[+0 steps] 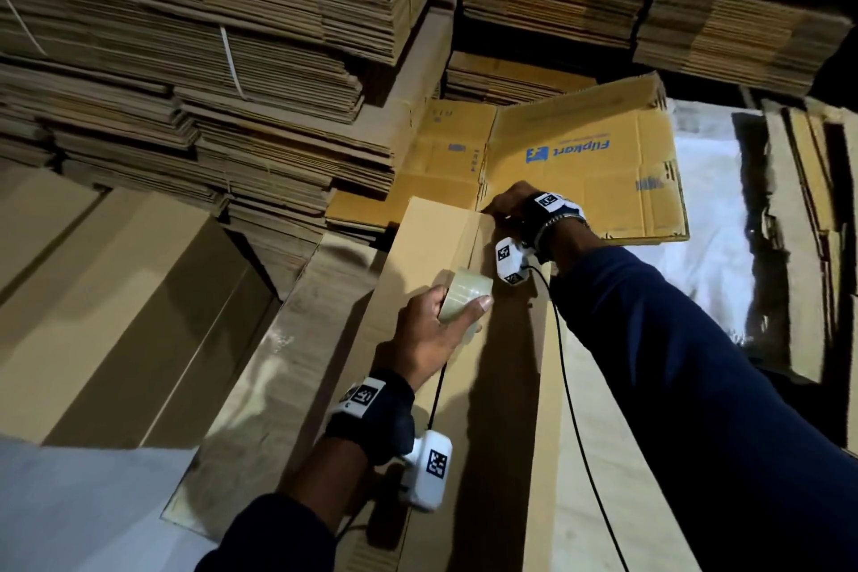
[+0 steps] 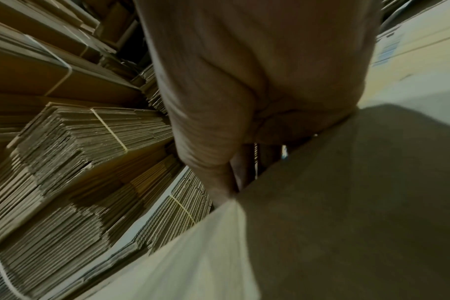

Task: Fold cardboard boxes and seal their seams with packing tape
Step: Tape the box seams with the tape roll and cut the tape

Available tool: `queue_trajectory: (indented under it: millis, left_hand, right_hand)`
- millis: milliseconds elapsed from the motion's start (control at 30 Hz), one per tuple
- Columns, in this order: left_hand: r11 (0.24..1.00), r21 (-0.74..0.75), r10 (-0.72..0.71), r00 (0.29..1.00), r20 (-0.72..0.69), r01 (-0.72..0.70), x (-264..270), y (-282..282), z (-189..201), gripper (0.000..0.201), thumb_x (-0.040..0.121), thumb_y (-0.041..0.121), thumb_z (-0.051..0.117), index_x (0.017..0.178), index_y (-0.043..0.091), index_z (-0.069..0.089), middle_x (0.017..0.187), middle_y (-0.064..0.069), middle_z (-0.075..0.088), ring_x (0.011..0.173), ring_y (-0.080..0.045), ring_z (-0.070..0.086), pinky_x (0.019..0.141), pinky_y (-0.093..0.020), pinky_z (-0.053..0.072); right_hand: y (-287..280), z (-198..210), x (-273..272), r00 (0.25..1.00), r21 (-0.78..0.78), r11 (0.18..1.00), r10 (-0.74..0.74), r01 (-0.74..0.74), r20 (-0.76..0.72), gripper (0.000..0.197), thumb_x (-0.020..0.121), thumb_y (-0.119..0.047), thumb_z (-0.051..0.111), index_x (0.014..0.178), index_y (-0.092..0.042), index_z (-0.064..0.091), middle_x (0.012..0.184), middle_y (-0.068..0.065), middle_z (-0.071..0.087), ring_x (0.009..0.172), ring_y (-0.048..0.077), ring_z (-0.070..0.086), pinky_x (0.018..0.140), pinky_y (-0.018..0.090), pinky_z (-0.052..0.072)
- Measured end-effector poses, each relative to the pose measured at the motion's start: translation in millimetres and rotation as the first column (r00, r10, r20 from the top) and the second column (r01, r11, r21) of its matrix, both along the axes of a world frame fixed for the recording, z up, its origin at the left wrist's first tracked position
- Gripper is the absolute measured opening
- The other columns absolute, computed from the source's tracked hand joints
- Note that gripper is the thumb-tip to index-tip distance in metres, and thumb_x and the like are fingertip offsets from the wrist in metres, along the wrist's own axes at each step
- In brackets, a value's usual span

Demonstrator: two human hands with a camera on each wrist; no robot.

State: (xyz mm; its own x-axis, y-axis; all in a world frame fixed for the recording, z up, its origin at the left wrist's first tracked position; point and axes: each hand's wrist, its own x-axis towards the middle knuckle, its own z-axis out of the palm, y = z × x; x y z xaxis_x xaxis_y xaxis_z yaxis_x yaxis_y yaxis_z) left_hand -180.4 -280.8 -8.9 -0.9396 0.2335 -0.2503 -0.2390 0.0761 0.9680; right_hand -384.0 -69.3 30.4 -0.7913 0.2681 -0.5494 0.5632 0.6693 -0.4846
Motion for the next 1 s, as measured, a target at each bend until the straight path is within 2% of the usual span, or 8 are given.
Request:
queue_trajectory:
  millis: [133, 267, 333, 533, 600, 667, 767, 1000]
  left_hand:
    - [0.999, -0.041, 0.023, 1.000, 0.011, -0.022, -1.6, -1.0, -9.5, 0.079, 0.071, 0.080, 0.079, 0.124, 0.023, 0.071, 0.119, 0.000, 0.076, 0.110, -0.021, 0.074, 0.096, -0.049, 0.059]
    - [0.999, -0.041, 0.012, 1.000, 0.002, -0.012, 0.8, -2.7, -4.0, 0.074, 0.072, 0.079, 0.078, 0.120, 0.023, 0.072, 0.115, 0.000, 0.077, 0.106, -0.021, 0.075, 0.095, -0.049, 0.060]
    - [0.999, -0.036, -0.005, 1.000, 0.007, 0.005, 2.1, -2.0, -4.7, 0.071, 0.074, 0.079, 0.078, 0.119, 0.024, 0.072, 0.114, 0.000, 0.078, 0.105, -0.020, 0.075, 0.094, -0.047, 0.060]
    - [1.000, -0.015, 0.001, 1.000, 0.007, -0.001, 4.4, -3.8, 2.4, 0.053, 0.078, 0.072, 0.079, 0.109, 0.030, 0.076, 0.102, 0.002, 0.080, 0.095, -0.021, 0.077, 0.091, -0.051, 0.061]
    - [1.000, 0.021, 0.001, 1.000, 0.017, -0.001, 5.1, -5.6, 8.8, 0.049, 0.080, 0.068, 0.080, 0.106, 0.028, 0.076, 0.097, 0.001, 0.080, 0.091, -0.023, 0.078, 0.090, -0.055, 0.061]
    - [0.999, 0.035, 0.009, 1.000, 0.011, -0.009, 7.9, -5.0, 14.1, 0.045, 0.083, 0.064, 0.080, 0.106, 0.025, 0.076, 0.096, 0.000, 0.080, 0.091, -0.024, 0.078, 0.091, -0.056, 0.060]
    - [1.000, 0.028, 0.002, 1.000, 0.013, -0.002, 13.5, -3.2, 22.2, 0.036, 0.093, 0.053, 0.074, 0.109, 0.021, 0.076, 0.095, -0.001, 0.080, 0.090, -0.019, 0.078, 0.089, -0.046, 0.061]
    - [0.992, -0.123, -0.048, 0.997, -0.067, 0.040, 43.5, -18.3, 30.8, 0.032, 0.096, 0.050, 0.071, 0.104, 0.019, 0.076, 0.084, 0.005, 0.079, 0.079, -0.008, 0.077, 0.077, -0.031, 0.060]
  right_hand:
    - [11.2, 1.9, 3.1, 0.998, -0.016, 0.998, 0.058, -0.057, 0.039, 0.010, 0.093, -0.026, 0.072, 0.101, -0.020, 0.076, 0.110, 0.003, 0.074, 0.090, 0.024, 0.070, 0.076, 0.034, 0.056]
    - [11.1, -4.0, 19.2, 0.992, 0.279, 0.954, 0.122, -0.108, -0.033, 0.023, 0.086, -0.031, 0.067, 0.080, -0.009, 0.071, 0.076, 0.012, 0.072, 0.058, 0.023, 0.063, 0.055, 0.031, 0.054]
    - [6.9, -7.4, 12.8, 0.992, 0.288, 0.952, 0.120, -0.108, -0.027, 0.023, 0.082, -0.031, 0.068, 0.084, -0.008, 0.071, 0.077, 0.013, 0.071, 0.064, 0.026, 0.065, 0.066, 0.036, 0.057]
    - [16.0, -22.2, 1.5, 0.983, -0.063, 0.990, 0.115, -0.125, -0.144, 0.010, 0.093, -0.018, 0.073, 0.086, -0.018, 0.080, 0.098, 0.003, 0.078, 0.096, 0.027, 0.072, 0.086, 0.037, 0.061]
    - [10.5, -14.9, 18.8, 0.975, -0.207, 0.967, 0.107, -0.148, -0.195, 0.019, 0.102, -0.021, 0.064, 0.091, -0.018, 0.079, 0.095, 0.004, 0.075, 0.088, 0.022, 0.070, 0.077, 0.031, 0.058]
    - [5.6, -8.5, 33.6, 0.940, -0.074, 0.949, 0.291, -0.307, -0.180, 0.035, 0.108, -0.040, 0.050, 0.095, -0.015, 0.072, 0.085, 0.002, 0.069, 0.080, 0.020, 0.063, 0.073, 0.028, 0.048]
    - [0.3, -11.8, 50.4, 0.848, 0.219, 0.838, 0.525, -0.500, -0.077, 0.052, 0.106, -0.065, 0.033, 0.110, -0.021, 0.060, 0.099, 0.004, 0.065, 0.095, 0.027, 0.059, 0.091, 0.039, 0.044]
    - [-11.3, -13.3, 50.9, 0.812, 0.415, 0.721, 0.577, -0.555, 0.085, 0.062, 0.103, -0.071, 0.021, 0.122, -0.018, 0.047, 0.127, 0.017, 0.062, 0.124, 0.038, 0.054, 0.106, 0.060, 0.032]
